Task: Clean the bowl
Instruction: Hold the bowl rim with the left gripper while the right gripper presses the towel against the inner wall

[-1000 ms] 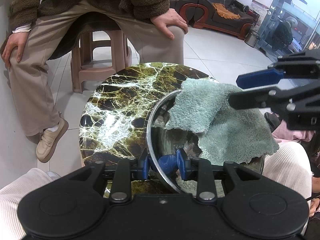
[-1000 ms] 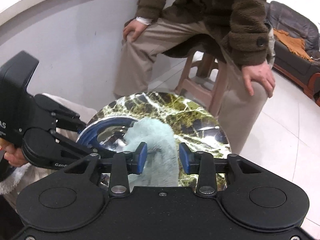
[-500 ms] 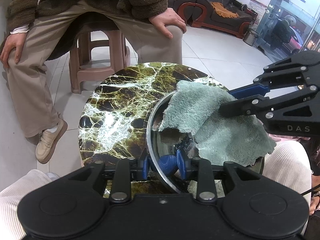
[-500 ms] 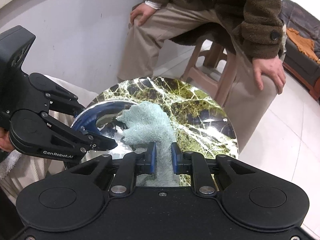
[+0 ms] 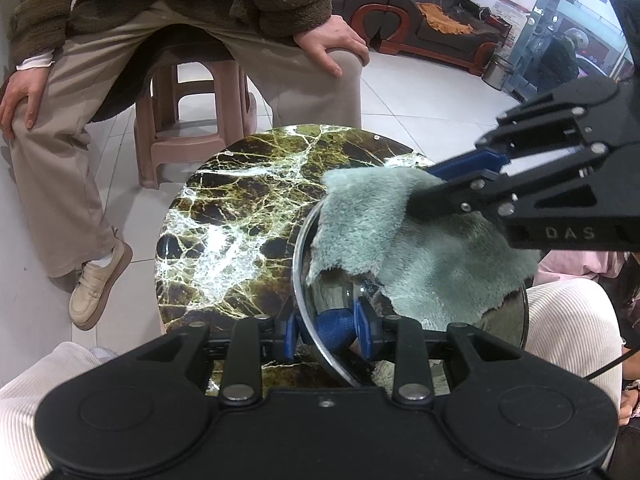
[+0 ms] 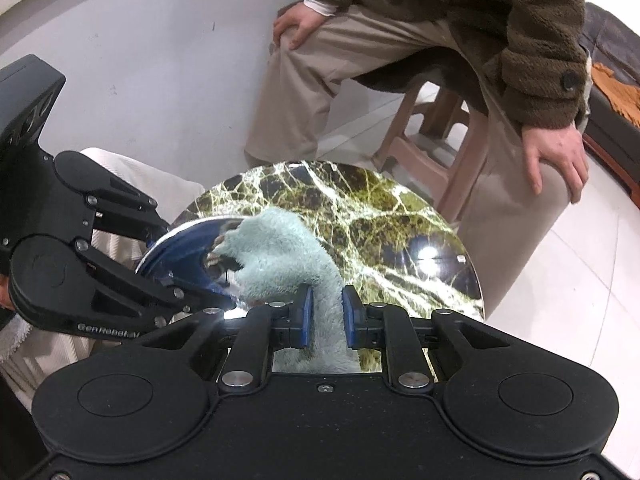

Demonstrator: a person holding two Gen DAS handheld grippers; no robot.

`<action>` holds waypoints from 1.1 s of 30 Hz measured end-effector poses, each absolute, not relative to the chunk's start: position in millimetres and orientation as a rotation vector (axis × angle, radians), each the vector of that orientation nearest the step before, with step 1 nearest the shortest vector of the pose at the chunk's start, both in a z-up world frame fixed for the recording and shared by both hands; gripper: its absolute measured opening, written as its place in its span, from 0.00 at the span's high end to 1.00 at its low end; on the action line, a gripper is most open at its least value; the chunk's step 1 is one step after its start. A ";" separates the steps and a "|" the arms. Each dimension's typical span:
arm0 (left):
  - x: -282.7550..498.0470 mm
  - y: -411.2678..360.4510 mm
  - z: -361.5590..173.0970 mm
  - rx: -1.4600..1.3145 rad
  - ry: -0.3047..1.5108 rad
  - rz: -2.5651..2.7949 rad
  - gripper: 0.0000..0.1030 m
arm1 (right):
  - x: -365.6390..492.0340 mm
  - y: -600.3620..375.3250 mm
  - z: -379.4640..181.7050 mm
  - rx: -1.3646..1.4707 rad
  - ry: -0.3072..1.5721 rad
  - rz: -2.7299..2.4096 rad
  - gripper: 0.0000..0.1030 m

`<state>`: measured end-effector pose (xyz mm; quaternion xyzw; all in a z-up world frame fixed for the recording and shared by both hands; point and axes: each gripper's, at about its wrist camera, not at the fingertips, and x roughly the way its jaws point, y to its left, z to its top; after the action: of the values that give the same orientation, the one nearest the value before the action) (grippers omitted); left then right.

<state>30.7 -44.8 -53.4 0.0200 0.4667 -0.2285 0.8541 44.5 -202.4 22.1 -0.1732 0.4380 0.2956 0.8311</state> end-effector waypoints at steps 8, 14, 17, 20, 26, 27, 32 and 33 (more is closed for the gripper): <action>30.8 -46.6 -53.1 0.045 0.981 -0.478 0.73 | 51.4 -198.7 21.5 -0.355 0.912 0.648 0.82; 30.6 -47.9 -52.7 0.048 0.982 -0.477 0.73 | 51.6 -201.5 20.1 -0.339 0.916 0.652 0.82; 30.6 -47.8 -53.2 0.046 0.980 -0.476 0.73 | 52.8 -199.6 20.0 -0.340 0.917 0.648 0.82; 30.7 -47.1 -53.5 0.043 0.981 -0.478 0.73 | 53.3 -198.2 19.8 -0.342 0.919 0.647 0.82; 31.4 -46.3 -53.2 0.039 0.983 -0.481 0.73 | 55.3 -196.9 19.6 -0.346 0.924 0.650 0.82; 31.6 -46.1 -53.1 0.038 0.984 -0.481 0.73 | 54.6 -196.6 19.5 -0.346 0.924 0.649 0.82; 33.1 -44.0 -53.6 0.039 0.983 -0.481 0.73 | 54.7 -196.7 19.5 -0.346 0.924 0.651 0.82; 33.7 -43.8 -53.4 0.039 0.983 -0.482 0.73 | 54.7 -196.7 19.5 -0.346 0.924 0.651 0.82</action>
<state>33.7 -43.8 -53.4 0.0185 0.4675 -0.2289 0.8536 54.7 -196.7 19.5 -0.1633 0.4357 0.3067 0.8303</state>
